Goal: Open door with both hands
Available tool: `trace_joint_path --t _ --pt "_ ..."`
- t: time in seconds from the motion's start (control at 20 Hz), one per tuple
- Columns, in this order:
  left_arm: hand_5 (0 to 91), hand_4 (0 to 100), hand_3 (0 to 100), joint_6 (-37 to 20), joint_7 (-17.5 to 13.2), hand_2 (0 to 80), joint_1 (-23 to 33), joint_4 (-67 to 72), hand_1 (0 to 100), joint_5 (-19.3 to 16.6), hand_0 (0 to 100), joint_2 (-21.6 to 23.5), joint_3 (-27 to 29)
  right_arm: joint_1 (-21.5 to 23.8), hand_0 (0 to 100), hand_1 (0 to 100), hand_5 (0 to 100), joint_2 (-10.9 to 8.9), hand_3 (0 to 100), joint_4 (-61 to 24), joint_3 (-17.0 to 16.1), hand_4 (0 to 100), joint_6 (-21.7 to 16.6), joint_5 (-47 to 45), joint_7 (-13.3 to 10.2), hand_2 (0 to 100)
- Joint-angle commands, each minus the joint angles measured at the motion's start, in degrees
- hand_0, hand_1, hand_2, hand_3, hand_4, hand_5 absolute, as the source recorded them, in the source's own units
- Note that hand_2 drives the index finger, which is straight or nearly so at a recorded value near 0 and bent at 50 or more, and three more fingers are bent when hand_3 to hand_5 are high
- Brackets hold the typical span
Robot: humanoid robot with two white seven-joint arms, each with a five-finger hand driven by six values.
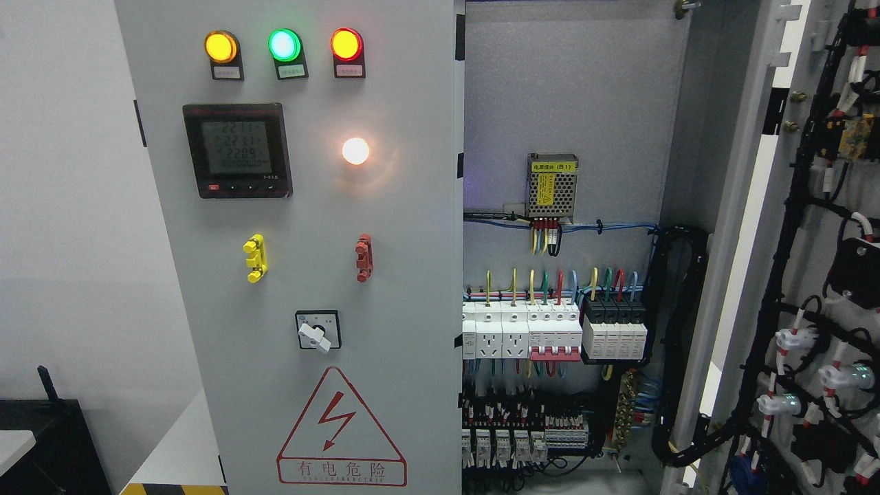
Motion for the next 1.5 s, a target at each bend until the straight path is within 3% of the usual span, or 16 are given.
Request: trace_joint_path --t 0.0,0.1,0.2,0.3,0.5,0.7,0.85,1.0,1.15,1.45 --pt "0.0 3 0 0.6 0.5 0.0 0.0 -0.4 0 3.0 0 -0.8 -3.0 9.4 11 0 0 -5.58 0 -27.2 -1.3 0 -0.8 0.0 -0.1 0" --pt "0.0 3 0 1.5 1.6 0.0 0.0 -0.7 0 3.0 0 -0.8 -3.2 14.1 11 0 0 -5.93 0 -33.0 -1.0 0 -2.5 0.0 -0.1 0" --pt "0.0 3 0 1.5 6.2 0.0 0.0 -0.7 0 2.8 0 -0.8 -3.2 18.2 11 0 0 -7.59 0 -38.1 0.3 0 -4.2 0.1 -0.1 0" --pt "0.0 3 0 1.6 7.9 0.0 0.0 -0.8 0 2.6 0 -0.8 -3.3 20.5 11 0 0 -9.09 0 -40.5 1.8 0 -7.2 0.0 -0.1 0" --pt "0.0 3 0 1.4 7.8 0.0 0.0 -1.0 0 2.6 0 -0.8 -3.6 22.5 11 0 0 -9.97 0 -41.6 2.5 0 -13.5 -0.1 -0.1 0" --pt "0.0 3 0 0.8 7.8 0.0 0.0 -2.3 0 2.9 0 -0.8 -3.7 27.4 11 0 0 -12.26 0 -50.9 3.0 0 -15.2 -0.4 0.0 0" --pt "0.0 3 0 0.8 7.8 0.0 0.0 -2.7 0 3.0 0 -0.8 -3.7 30.5 11 0 0 -12.61 0 -58.0 3.7 0 -15.3 -0.5 0.1 0" --pt "0.0 3 0 0.7 7.7 0.0 -0.3 -2.7 0 3.0 0 -0.8 -3.6 32.8 11 0 0 -13.05 0 -63.3 6.8 0 -16.6 -0.5 0.0 0" --pt "0.0 3 0 0.7 7.6 0.0 -1.0 -2.8 0 3.0 0 -0.8 -3.6 32.2 11 0 0 -14.63 0 -65.3 8.8 0 -19.1 -0.5 0.0 0" --pt "0.0 3 0 0.8 6.4 0.0 -1.4 -2.8 0 3.0 0 -0.8 -3.6 27.3 11 0 0 -16.48 0 -67.9 12.5 0 -19.3 -0.5 0.0 0"
